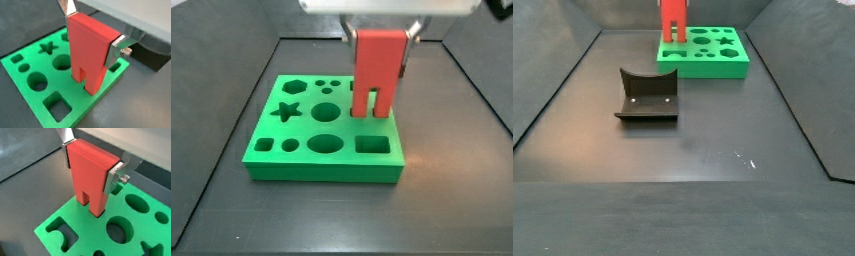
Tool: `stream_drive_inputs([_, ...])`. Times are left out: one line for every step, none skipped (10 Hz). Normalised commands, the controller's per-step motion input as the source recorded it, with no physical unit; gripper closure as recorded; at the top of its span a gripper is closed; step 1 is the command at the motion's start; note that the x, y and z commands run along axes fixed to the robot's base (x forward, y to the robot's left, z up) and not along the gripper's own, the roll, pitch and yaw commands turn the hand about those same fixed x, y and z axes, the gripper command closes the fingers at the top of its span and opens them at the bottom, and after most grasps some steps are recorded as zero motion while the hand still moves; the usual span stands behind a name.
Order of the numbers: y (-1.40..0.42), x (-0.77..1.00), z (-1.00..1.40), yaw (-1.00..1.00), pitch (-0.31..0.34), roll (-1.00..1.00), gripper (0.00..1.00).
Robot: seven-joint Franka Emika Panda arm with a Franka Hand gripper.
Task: Insert the double-square object.
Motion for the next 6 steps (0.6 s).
stream_drive_inputs([0.0, 0.28, -0.47, -0.02, -0.033, -0.03, 1.0])
stream_drive_inputs([0.0, 0.16, -0.43, 0.0, -0.011, 0.0, 1.0])
stream_drive_inputs([0.01, 0.14, -0.38, 0.0, 0.0, 0.0, 1.0])
stream_drive_inputs([0.07, 0.07, -0.29, 0.0, 0.011, 0.07, 1.0])
stream_drive_inputs([0.06, 0.0, 0.0, 0.0, 0.0, -0.05, 1.0])
stream_drive_inputs([0.0, 0.0, 0.0, 0.0, 0.0, 0.0, 1.0])
